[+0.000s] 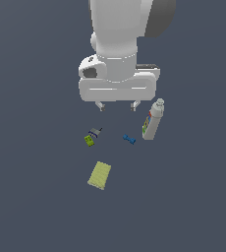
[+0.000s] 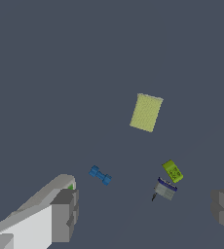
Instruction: Pick up a designated object from a clutter of objects.
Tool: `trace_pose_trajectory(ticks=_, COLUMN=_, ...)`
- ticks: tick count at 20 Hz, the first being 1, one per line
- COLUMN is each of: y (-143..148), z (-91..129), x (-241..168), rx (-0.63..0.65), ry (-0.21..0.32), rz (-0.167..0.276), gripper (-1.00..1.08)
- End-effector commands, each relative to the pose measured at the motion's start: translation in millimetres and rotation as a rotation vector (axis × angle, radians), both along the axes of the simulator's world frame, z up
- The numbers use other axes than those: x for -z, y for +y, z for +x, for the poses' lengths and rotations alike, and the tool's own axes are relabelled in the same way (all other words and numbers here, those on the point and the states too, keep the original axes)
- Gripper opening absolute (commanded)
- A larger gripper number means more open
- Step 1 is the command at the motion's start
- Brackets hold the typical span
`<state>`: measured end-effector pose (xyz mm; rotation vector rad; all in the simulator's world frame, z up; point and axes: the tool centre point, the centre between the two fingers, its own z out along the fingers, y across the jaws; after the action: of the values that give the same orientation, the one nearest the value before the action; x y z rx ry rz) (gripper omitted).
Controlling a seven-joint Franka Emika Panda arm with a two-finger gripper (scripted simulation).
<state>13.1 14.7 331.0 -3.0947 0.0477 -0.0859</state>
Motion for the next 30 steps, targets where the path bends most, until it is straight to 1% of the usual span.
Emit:
trace_pose_trajectory(ticks=1, y=0, z=0, x=0, rx=0.0, ry=0.0, rz=0.0, gripper=1.0)
trace_pose_trajectory(ticks=11, y=12, z=0, x=7, rx=-0.058, ry=0.012, rz=-0.001, gripper=1.0)
trace_pose_trajectory(ticks=19, y=13, z=0, x=12, rx=-0.073, ry=0.012, rz=-0.004, gripper=1.0)
trace_pose_trajectory(ticks=25, y=17, z=0, x=36, rx=-0.145, ry=0.014, rz=-0.016, gripper=1.0)
trace_pose_trajectory(ticks=30, y=24, z=-4, x=69, rx=-0.249, ry=0.016, rz=-0.033, gripper=1.0)
